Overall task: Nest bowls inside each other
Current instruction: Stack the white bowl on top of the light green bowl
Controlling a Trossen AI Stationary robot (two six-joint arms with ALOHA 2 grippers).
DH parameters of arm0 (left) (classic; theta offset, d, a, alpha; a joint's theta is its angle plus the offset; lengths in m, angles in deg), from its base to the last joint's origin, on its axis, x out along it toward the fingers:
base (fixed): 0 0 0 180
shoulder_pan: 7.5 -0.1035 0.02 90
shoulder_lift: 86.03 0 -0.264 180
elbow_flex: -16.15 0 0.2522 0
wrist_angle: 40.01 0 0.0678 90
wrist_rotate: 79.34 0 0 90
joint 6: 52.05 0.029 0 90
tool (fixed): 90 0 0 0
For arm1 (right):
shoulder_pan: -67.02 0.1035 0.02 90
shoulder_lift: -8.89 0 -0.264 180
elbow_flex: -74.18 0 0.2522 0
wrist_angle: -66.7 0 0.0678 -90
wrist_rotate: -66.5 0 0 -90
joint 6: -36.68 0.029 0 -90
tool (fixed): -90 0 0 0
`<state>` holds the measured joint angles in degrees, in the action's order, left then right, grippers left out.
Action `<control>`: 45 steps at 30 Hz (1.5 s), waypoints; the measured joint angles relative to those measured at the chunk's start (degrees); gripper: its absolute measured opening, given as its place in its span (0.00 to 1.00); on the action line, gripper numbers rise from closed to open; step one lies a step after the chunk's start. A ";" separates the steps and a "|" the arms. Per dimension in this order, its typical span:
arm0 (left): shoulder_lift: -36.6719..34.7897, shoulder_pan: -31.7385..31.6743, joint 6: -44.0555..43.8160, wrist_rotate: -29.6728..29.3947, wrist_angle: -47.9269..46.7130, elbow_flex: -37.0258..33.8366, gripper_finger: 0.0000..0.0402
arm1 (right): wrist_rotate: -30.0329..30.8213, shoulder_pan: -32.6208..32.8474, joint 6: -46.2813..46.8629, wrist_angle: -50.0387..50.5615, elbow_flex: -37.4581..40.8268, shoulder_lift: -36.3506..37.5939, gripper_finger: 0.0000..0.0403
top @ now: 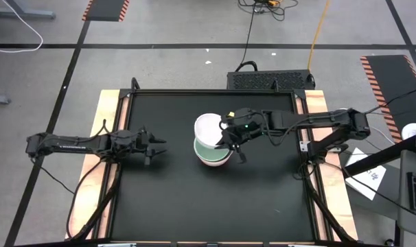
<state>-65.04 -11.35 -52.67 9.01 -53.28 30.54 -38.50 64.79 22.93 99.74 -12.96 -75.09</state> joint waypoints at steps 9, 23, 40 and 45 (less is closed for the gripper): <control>0.87 0.00 0.05 -0.15 0.48 -0.04 0.45 | 0.43 1.38 2.02 2.79 -0.62 -0.70 0.00; 0.87 -0.01 -0.56 -0.55 1.33 -0.11 0.45 | 1.70 1.93 3.00 5.90 -0.62 -1.48 0.00; 0.85 0.00 -0.63 -1.05 2.67 -0.09 0.45 | 1.63 1.98 2.75 5.89 -0.62 -5.01 0.00; 0.87 0.01 -0.98 -1.05 2.56 -0.09 0.45 | 1.70 2.00 2.10 5.00 -0.81 -8.00 0.00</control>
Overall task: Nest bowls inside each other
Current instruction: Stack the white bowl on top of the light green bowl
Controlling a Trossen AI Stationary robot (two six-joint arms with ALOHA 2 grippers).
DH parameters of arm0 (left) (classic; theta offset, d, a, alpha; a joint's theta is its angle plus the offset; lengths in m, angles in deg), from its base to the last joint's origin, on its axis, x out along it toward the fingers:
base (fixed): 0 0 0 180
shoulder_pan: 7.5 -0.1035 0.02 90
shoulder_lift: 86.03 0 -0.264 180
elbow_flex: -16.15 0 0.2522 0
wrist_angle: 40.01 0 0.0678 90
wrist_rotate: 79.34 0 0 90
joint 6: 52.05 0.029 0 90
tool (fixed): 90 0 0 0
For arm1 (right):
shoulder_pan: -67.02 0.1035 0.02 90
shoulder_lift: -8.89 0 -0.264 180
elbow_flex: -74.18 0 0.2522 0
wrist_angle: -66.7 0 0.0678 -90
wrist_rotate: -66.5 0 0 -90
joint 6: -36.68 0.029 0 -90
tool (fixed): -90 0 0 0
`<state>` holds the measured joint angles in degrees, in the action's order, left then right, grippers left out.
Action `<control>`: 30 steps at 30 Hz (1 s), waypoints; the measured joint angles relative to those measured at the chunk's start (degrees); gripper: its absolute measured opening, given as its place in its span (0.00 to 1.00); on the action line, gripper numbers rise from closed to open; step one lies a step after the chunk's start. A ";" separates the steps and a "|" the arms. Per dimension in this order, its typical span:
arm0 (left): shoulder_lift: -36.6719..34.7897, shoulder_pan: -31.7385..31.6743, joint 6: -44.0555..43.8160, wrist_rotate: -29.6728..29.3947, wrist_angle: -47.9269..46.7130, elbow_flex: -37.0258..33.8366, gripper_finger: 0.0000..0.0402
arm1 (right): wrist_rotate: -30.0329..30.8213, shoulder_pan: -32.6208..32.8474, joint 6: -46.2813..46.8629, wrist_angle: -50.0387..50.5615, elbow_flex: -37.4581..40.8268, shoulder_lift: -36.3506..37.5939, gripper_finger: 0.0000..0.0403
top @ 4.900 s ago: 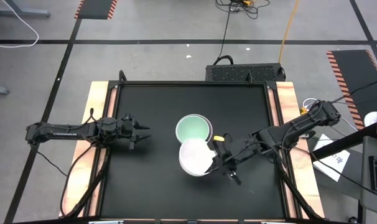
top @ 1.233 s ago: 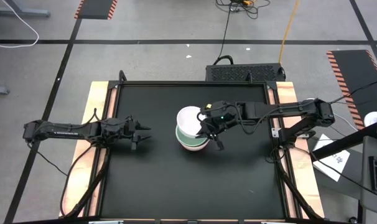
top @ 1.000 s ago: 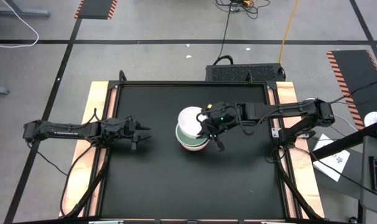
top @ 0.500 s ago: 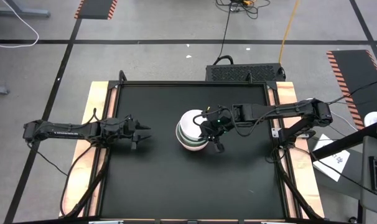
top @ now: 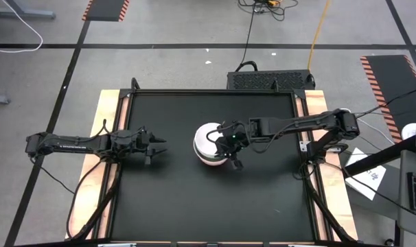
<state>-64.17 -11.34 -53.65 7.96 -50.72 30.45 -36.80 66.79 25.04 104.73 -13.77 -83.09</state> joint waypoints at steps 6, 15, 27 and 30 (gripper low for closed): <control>-0.02 -0.01 -0.02 0.00 -0.14 0.00 0.45 | 4.04 0.78 -1.51 0.49 -0.80 -2.51 0.00; 0.00 -0.02 -0.03 0.01 -0.39 0.02 0.45 | 4.72 1.59 0.89 9.17 -5.45 -2.36 0.00; -0.02 -0.02 -0.04 0.00 -0.31 0.04 0.45 | 8.82 2.75 3.65 12.27 -6.79 -2.85 0.00; 0.00 0.00 -0.04 0.00 -0.33 0.04 0.45 | 9.99 3.69 4.47 11.90 -6.83 -3.50 0.00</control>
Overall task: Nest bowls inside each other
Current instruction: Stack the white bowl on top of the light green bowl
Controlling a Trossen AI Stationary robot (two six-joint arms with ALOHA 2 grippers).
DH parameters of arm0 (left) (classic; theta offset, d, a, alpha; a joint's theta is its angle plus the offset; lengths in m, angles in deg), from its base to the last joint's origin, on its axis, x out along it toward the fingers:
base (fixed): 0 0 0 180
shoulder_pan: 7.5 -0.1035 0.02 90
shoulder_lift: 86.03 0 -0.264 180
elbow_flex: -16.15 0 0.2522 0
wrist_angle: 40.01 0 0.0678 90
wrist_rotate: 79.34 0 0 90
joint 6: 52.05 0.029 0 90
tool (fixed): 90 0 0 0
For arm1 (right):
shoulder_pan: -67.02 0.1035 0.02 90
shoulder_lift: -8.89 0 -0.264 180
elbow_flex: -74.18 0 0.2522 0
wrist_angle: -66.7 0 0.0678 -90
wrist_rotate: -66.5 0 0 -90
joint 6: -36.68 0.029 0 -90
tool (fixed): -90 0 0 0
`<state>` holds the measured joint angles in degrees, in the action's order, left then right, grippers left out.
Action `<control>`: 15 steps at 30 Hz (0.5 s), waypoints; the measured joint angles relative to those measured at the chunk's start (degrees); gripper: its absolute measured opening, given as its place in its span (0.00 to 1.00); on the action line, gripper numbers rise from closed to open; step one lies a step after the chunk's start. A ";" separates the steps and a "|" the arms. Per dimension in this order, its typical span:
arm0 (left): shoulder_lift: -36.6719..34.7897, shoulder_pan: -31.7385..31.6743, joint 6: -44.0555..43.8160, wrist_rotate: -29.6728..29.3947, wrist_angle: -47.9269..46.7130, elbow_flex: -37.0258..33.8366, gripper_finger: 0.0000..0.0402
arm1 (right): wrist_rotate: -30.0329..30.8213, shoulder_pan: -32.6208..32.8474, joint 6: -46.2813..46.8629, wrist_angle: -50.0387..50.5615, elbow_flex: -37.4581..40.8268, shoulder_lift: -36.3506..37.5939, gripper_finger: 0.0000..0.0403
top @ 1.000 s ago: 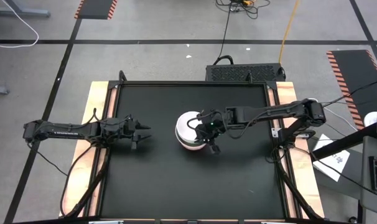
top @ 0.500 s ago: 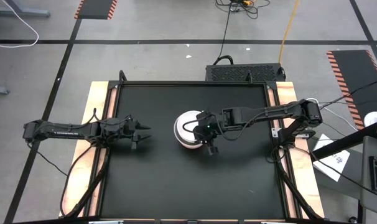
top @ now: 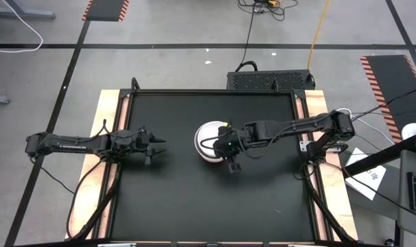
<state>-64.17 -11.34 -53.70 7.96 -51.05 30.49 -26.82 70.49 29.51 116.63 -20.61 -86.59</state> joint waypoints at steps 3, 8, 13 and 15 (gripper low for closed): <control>-0.01 0.00 -0.02 0.00 0.02 0.00 0.45 | 1.06 0.77 0.39 -0.29 -0.03 -0.64 0.00; -0.01 0.00 -0.14 0.00 0.04 0.02 0.45 | 2.09 1.38 1.03 -1.97 0.02 -0.78 0.00; -0.02 -0.02 -0.17 0.02 0.04 0.02 0.45 | 3.26 1.53 0.91 -4.11 0.13 -0.94 0.00; -0.02 -0.01 -0.17 0.04 0.04 0.02 0.45 | 3.24 1.53 0.91 -4.72 0.15 -0.94 0.00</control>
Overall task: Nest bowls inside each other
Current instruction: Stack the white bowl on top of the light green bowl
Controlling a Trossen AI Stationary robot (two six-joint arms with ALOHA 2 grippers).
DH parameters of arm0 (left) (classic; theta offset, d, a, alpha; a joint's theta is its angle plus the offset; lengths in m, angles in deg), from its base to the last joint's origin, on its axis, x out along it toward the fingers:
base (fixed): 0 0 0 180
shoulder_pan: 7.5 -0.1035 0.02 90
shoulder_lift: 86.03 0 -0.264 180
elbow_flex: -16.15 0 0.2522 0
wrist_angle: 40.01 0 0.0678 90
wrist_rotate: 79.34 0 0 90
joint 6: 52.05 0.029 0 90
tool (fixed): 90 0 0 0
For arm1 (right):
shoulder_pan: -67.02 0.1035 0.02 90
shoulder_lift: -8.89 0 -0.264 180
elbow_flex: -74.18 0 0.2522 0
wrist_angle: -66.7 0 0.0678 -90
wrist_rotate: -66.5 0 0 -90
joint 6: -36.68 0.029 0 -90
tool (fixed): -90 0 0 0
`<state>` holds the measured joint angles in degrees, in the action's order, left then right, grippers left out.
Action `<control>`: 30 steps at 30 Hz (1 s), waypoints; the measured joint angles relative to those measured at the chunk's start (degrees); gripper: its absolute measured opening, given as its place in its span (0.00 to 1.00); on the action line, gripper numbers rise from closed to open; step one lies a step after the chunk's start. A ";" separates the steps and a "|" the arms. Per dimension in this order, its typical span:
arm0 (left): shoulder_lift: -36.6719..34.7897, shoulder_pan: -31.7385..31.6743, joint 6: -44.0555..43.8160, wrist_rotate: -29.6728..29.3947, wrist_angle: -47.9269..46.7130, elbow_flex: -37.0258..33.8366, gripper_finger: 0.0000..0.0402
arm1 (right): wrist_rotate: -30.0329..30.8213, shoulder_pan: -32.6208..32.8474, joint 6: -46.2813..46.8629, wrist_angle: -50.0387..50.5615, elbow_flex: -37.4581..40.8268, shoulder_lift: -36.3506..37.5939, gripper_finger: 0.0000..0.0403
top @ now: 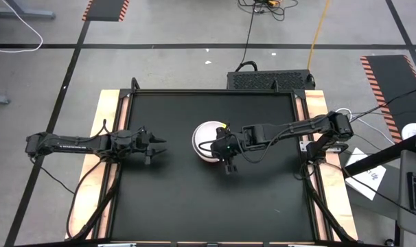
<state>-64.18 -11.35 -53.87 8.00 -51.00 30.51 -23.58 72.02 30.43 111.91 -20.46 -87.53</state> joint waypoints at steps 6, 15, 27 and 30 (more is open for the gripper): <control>0.00 0.01 0.02 0.00 -0.47 0.02 0.45 | 0.07 -0.15 0.12 -0.57 0.04 -0.02 0.00; 0.02 0.01 0.04 0.00 -0.46 0.02 0.45 | 0.24 -0.15 1.31 -1.08 0.04 -0.02 0.00; 0.00 0.01 0.01 0.03 -0.48 0.02 0.45 | 0.28 -0.22 3.72 -3.20 0.04 -0.02 0.00; 0.00 -0.01 -0.18 0.03 -0.48 0.02 0.45 | 0.15 -0.43 3.72 -3.16 0.04 -0.02 0.00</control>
<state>-64.19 -11.36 -54.05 8.03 -51.49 30.54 -23.43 71.59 34.14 108.74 -20.42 -87.55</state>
